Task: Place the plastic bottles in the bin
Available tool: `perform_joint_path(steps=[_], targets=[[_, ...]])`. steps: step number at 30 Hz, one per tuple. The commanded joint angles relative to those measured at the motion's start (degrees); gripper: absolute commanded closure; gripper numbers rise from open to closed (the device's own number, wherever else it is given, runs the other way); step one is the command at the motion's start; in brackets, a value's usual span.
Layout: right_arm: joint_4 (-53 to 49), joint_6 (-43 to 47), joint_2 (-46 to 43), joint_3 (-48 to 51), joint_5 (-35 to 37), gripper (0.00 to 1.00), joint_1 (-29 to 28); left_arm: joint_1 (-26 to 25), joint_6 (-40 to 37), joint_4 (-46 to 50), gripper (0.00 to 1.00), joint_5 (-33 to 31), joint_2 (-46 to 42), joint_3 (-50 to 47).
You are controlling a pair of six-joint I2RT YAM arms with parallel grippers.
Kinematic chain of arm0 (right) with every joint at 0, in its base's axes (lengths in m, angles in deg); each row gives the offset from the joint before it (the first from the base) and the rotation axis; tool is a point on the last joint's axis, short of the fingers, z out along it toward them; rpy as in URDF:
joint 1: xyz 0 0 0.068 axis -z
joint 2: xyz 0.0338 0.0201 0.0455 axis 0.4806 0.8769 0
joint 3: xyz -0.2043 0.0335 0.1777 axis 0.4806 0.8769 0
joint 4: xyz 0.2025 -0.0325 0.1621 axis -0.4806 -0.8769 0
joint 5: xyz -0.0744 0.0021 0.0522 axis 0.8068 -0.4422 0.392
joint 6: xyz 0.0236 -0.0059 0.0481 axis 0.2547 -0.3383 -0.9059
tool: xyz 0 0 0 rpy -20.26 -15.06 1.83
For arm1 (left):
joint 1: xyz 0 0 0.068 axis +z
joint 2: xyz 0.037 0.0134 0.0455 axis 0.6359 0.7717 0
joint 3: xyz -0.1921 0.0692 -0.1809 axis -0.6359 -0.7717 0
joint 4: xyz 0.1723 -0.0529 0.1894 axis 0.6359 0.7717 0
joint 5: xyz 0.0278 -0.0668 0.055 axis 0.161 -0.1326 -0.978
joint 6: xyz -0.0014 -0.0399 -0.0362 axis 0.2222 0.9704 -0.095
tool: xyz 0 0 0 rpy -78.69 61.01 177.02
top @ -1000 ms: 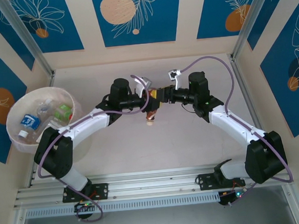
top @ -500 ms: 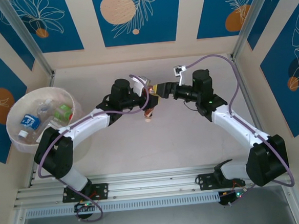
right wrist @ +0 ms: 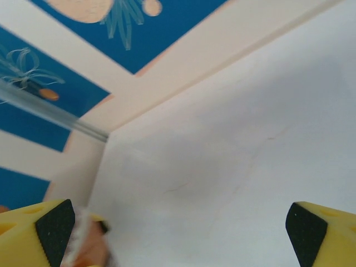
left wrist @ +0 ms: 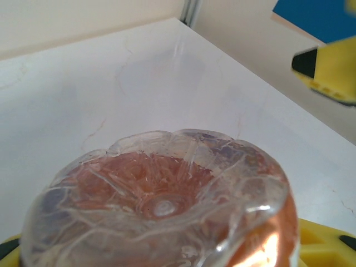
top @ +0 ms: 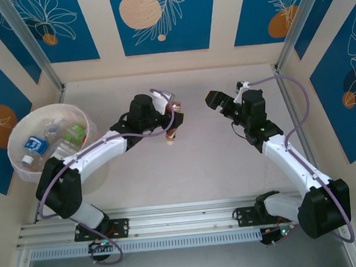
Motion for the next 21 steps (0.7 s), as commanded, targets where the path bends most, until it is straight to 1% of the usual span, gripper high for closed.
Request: perform_joint_path(steps=[1, 4, 6, 8, 10, 13, 16, 19, 21], targets=[[-4.7, -3.3, -1.0, 0.5, 7.3, 0.01, 1.7, 0.4, -1.5, 4.3, 0.61, -4.3, -5.9, 1.7], [-4.8, -4.6, -0.4, 1.1, 5.7, 0.01, 2.9, 0.3, -3.7, 8.2, 0.61, -3.6, -11.0, 2.8], [-4.5, -5.1, 0.2, 1.1, 4.7, 0.00, 3.4, 0.4, -5.5, 11.7, 0.61, -4.3, -15.2, 4.1], [-4.2, -5.2, 1.0, 0.9, 3.9, 0.00, 3.6, 0.4, -7.1, 16.1, 0.62, -6.4, -18.8, 6.0], [-3.6, -5.3, 1.9, 0.7, 3.3, 0.01, 3.7, 0.3, -8.2, 20.2, 0.62, -10.0, -21.7, 8.5], [-2.7, -5.7, 3.6, 0.0, 1.9, 0.00, 3.9, 0.4, -8.4, 27.9, 0.62, -18.5, -24.3, 13.9], [-2.2, -6.0, 5.7, -1.1, 0.2, 0.00, 3.9, 0.4, -8.7, 36.0, 0.62, -29.5, -24.4, 19.6], [-1.9, -6.1, 7.6, -2.2, -1.5, 0.00, 3.9, 0.8, -12.0, 39.6, 0.62, -41.9, -24.3, 22.5], [-1.7, -6.1, 8.9, -3.0, -2.6, 0.00, 3.9, 2.1, -14.3, 41.1, 0.63, -49.4, -23.9, 24.6]])
